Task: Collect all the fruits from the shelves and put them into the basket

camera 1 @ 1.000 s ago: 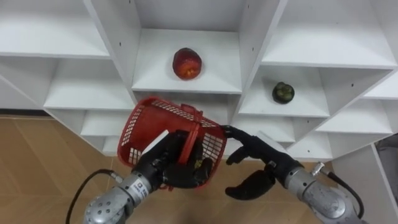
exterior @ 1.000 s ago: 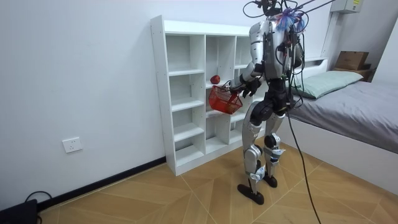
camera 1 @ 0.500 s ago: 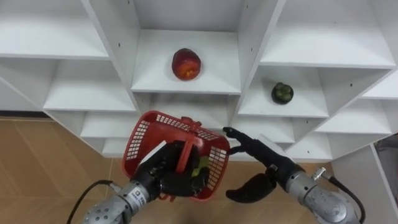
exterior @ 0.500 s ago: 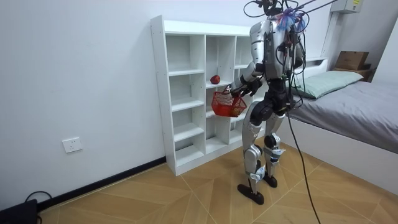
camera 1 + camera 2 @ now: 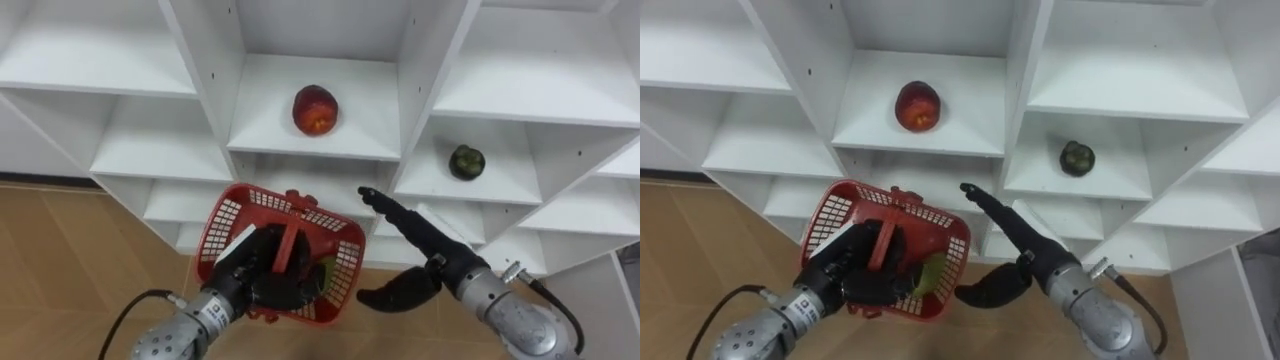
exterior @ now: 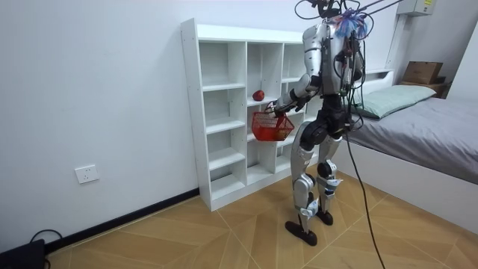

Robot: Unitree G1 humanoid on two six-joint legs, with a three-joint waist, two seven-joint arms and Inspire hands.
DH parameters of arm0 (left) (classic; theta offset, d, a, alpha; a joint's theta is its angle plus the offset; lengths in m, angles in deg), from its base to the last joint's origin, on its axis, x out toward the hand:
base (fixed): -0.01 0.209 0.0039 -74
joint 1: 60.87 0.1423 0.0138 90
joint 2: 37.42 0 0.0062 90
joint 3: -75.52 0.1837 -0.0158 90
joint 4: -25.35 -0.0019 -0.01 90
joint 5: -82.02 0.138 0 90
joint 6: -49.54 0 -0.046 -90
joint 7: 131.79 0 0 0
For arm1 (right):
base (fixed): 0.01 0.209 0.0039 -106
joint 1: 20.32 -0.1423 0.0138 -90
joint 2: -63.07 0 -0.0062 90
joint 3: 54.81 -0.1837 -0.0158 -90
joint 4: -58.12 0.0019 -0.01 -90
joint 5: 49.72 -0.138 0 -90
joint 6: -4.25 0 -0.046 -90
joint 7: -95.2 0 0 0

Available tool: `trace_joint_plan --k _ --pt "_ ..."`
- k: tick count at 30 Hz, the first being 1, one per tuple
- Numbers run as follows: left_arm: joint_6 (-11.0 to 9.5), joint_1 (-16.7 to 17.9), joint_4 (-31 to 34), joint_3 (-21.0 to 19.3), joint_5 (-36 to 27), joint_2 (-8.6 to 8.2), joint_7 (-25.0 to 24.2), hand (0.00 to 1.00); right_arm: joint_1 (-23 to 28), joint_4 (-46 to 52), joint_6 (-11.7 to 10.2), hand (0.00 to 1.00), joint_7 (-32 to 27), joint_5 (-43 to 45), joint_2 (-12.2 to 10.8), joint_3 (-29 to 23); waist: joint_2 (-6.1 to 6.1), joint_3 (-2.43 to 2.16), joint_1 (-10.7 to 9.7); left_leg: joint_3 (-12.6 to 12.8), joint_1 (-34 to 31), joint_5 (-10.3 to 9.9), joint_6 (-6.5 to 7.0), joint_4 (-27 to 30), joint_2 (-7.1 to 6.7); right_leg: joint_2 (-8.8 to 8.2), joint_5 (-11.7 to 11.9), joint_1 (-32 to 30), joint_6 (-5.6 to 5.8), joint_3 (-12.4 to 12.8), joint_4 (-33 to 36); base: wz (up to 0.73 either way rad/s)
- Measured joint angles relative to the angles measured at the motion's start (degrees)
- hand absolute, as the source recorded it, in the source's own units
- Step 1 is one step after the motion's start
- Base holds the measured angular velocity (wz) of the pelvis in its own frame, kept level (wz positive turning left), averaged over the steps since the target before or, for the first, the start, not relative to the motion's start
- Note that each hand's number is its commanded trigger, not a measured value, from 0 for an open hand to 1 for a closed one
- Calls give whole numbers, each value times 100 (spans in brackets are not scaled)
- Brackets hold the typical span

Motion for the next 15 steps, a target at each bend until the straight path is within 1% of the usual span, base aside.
trace_joint_plan --k 1,2,3,4,5,7,9,11,13,15 --pt "1 12 -97 -5 5 0 32 100 2 37 0 0 0 -3 -27 -6 -24 -16 -6 -3 7 0 0 5 5 3 2 49 3 -57 -35 14" --pt "0 11 -140 -7 4 -3 74 100 1 60 0 0 0 -12 -45 -14 -40 -15 -13 -15 6 0 0 8 6 1 2 65 3 -79 -42 20" --pt "1 12 -243 -20 13 -3 132 100 2 106 3 0 1 -16 -79 -18 -84 -18 -15 -48 6 0 -1 12 6 -11 2 93 3 -111 -63 15" --pt "1 12 -356 -50 122 -16 214 100 2 189 8 0 6 -37 -87 -16 -129 -16 -7 -63 7 1 -1 11 5 -14 0 101 5 -101 -65 12" --pt "1 11 -417 -78 185 -25 240 100 1 240 8 0 6 -47 -88 -17 -148 -15 -3 -70 4 1 -1 11 3 -14 0 102 6 -104 -66 7" --pt "6 35 -548 -94 264 -6 424 100 -8 467 9 0 -1 -133 -87 -16 -220 11 13 -118 0 1 -1 14 -4 15 -1 127 11 -108 -83 8" --pt "6 45 -553 -94 279 -5 529 100 -15 591 13 0 -24 -297 -89 -14 -271 25 10 -140 0 0 -1 21 -5 20 0 162 14 -128 -107 10" --pt "5 38 -555 -95 317 -8 621 100 -39 714 14 0 -44 -451 -89 -10 -317 25 13 -159 12 0 -2 23 -5 19 -2 201 18 -160 -127 9" --pt "3 29 -668 -108 353 -12 700 100 -155 777 14 0 -47 -653 -89 -2 -364 48 21 -160 125 -1 -3 -21 -4 30 -3 307 20 -162 -160 0" --pt "3 40 -784 -141 352 -4 755 100 -169 863 14 0 -46 -825 -85 -4 -413 58 27 -163 211 -3 -7 -71 1 51 -2 416 25 -165 -237 2"
